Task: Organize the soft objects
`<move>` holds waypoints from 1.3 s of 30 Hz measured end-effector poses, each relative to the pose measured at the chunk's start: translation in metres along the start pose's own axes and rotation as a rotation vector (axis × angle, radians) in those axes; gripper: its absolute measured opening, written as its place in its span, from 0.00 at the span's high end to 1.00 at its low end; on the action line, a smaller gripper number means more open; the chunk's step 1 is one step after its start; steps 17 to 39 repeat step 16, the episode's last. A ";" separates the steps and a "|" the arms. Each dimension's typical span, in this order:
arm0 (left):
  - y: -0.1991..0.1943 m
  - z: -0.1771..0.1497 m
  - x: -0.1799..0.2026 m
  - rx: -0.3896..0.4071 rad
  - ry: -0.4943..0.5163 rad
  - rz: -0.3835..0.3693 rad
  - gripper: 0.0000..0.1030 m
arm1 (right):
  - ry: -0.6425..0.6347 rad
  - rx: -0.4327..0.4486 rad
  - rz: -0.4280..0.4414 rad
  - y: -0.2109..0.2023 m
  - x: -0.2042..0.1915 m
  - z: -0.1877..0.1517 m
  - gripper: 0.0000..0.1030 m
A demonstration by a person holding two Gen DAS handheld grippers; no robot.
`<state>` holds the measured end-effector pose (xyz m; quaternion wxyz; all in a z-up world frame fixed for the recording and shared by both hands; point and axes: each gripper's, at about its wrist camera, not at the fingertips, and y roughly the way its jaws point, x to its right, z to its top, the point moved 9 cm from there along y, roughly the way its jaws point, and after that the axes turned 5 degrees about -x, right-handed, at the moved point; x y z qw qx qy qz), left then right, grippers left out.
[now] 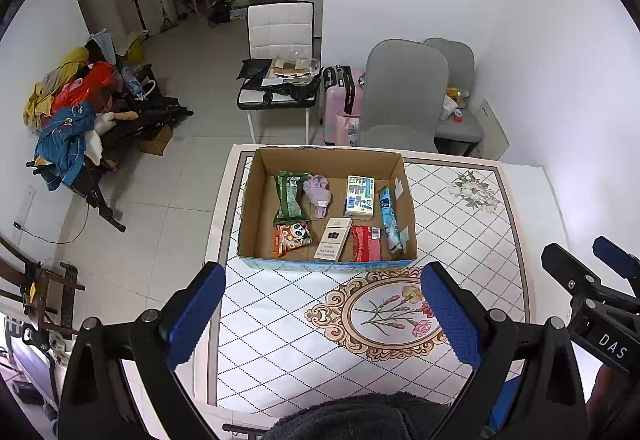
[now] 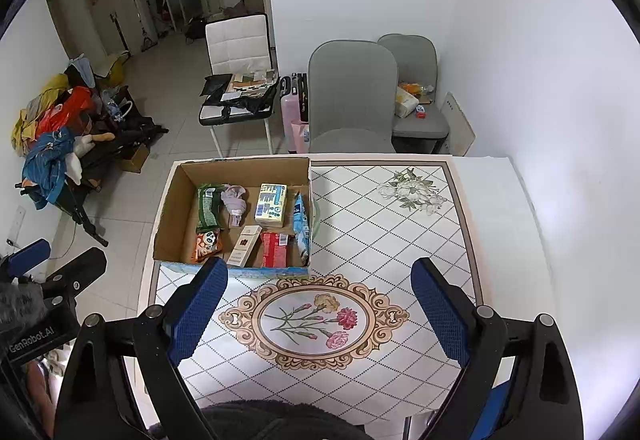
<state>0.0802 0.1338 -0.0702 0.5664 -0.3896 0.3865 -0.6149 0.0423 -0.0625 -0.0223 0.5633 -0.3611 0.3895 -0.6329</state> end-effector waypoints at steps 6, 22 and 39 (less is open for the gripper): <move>0.000 0.000 0.000 0.001 -0.002 -0.003 0.03 | -0.001 0.001 0.000 0.000 0.000 0.000 0.08; -0.002 0.001 0.005 0.008 -0.008 -0.011 0.03 | 0.001 0.000 0.001 0.000 -0.001 0.000 0.08; -0.002 0.001 0.005 0.008 -0.008 -0.011 0.03 | 0.001 0.000 0.001 0.000 -0.001 0.000 0.08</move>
